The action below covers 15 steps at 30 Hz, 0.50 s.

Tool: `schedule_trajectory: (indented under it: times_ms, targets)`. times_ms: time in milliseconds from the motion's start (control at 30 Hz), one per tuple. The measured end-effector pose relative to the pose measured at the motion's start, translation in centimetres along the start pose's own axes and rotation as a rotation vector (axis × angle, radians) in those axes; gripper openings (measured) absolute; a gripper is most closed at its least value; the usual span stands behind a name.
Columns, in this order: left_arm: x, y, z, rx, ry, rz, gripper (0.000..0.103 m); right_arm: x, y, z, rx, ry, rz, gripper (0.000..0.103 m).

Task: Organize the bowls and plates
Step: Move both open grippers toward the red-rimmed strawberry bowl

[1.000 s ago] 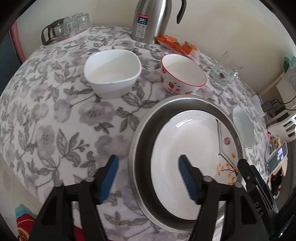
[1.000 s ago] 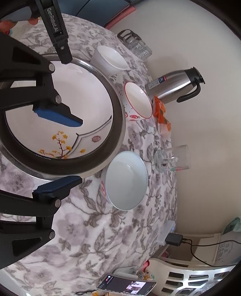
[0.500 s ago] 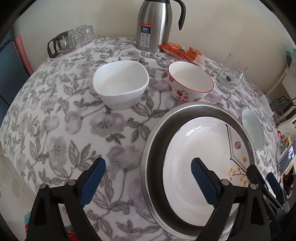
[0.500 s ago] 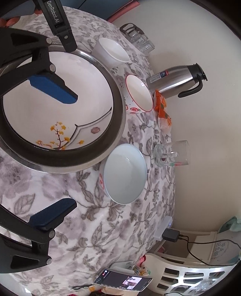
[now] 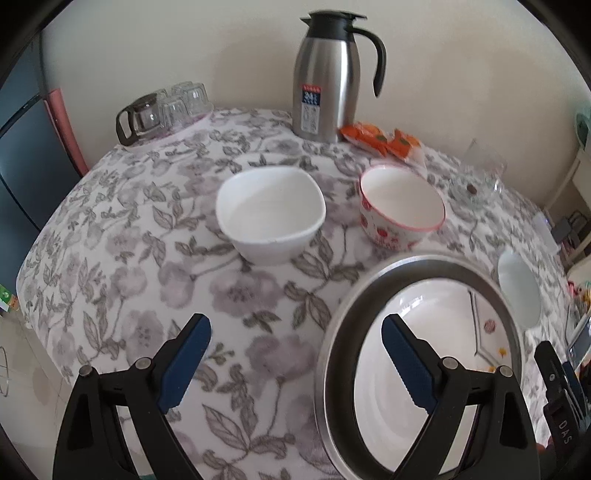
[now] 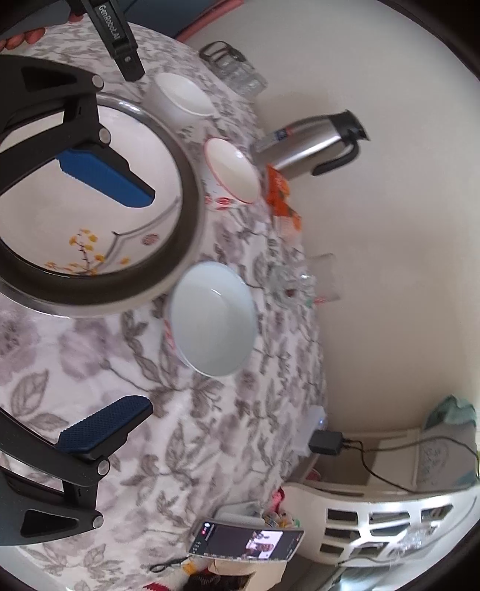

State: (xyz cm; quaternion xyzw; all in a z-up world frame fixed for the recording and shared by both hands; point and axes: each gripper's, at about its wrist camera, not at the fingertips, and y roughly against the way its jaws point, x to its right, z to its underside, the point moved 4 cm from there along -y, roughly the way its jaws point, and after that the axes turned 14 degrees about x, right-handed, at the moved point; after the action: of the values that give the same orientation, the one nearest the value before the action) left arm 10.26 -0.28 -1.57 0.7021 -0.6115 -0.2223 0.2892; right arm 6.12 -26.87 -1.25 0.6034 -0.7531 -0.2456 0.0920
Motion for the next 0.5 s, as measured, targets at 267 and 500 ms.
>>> schedule_trajectory:
  times_ms: [267, 500]
  targets:
    - [-0.2, 1.0, -2.6, 0.138, 0.021, 0.017, 0.094, -0.4, -1.0, -0.1, -0.023, 0.018, -0.001, 0.103]
    - [0.5, 0.7, -4.7, 0.175, 0.042, 0.033, 0.094, -1.9, -1.3, -0.4, -0.027, 0.061, -0.026, 0.103]
